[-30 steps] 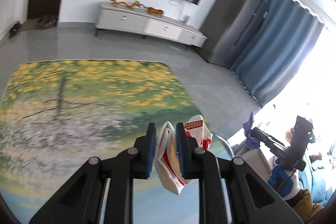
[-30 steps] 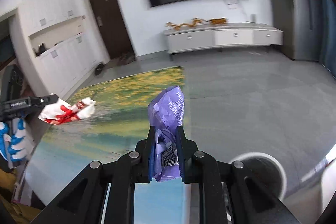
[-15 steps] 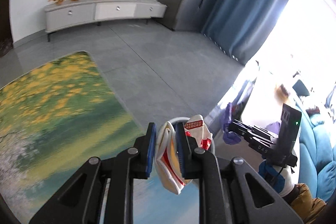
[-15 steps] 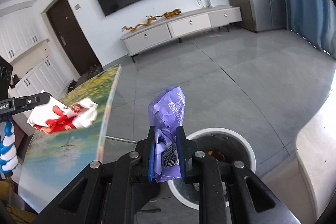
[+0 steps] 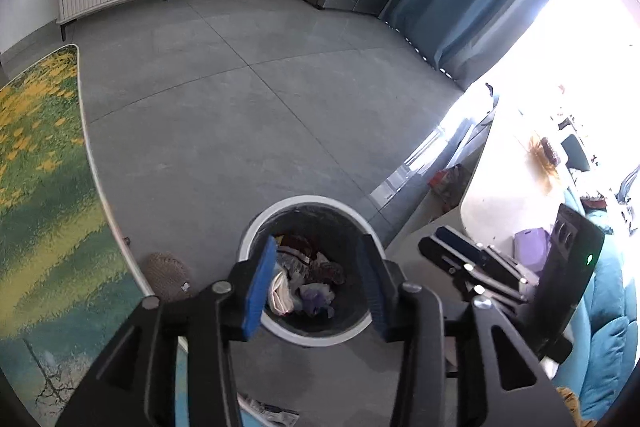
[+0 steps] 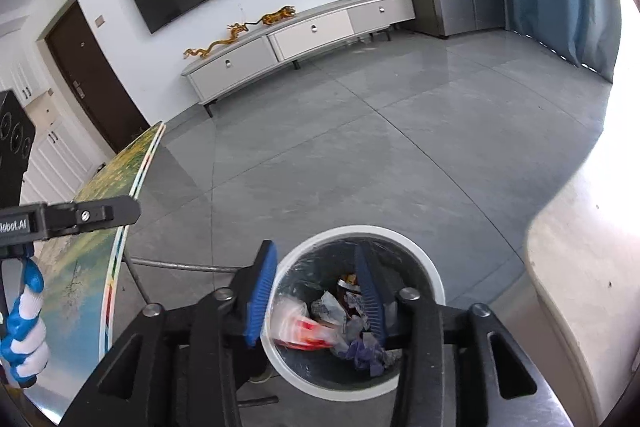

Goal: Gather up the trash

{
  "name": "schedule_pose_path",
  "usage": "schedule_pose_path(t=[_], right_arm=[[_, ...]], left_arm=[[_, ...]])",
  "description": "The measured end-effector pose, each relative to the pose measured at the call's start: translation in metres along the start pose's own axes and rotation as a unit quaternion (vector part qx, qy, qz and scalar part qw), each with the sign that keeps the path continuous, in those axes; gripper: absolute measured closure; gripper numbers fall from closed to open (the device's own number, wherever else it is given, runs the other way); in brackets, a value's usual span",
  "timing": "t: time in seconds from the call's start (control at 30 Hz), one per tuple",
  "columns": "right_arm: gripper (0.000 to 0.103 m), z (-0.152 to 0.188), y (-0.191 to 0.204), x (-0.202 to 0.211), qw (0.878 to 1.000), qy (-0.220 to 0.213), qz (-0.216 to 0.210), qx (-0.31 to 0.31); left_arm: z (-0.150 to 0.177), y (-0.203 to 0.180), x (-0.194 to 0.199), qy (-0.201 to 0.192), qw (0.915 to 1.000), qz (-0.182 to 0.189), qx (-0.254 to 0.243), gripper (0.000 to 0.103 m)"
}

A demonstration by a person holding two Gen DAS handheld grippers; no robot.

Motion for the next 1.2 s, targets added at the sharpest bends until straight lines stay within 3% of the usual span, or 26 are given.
schedule_pose_path(t=[0.13,0.27,0.47,0.7,0.97,1.2], right_arm=[[0.06,0.002,0.002,0.006,1.0,0.0,-0.003,-0.01],[0.049,-0.004,0.024,0.015,1.0,-0.012,-0.013,0.004],[0.037,-0.016,0.083,0.029,0.997,-0.03,-0.044,0.05],[0.029,-0.017,0.164,0.03,0.988,-0.032,-0.095,0.118],[0.021,-0.011,0.251,0.025,0.974,-0.033,-0.132,0.182],[0.018,-0.001,0.315,0.015,0.964,-0.024,-0.145,0.222]], left_arm=[[0.012,0.008,0.021,-0.014,0.9992,-0.036,-0.006,0.062],[0.02,0.021,0.062,-0.057,0.993,-0.103,-0.015,0.061],[0.038,0.055,0.138,-0.135,0.9686,-0.209,0.009,0.053],[0.073,0.094,0.212,-0.19,0.9316,-0.306,0.05,0.046],[0.111,0.137,0.271,-0.218,0.9015,-0.362,0.093,0.044],[0.143,0.175,0.308,-0.234,0.8854,-0.38,0.129,0.042]])
Point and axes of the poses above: each gripper's, at about its wrist camera, not at the fingertips, and x roughly against the way its jaws point, y to its left, z to its underside, the point moved 1 cm from there along -x, roughly the way its jaws point
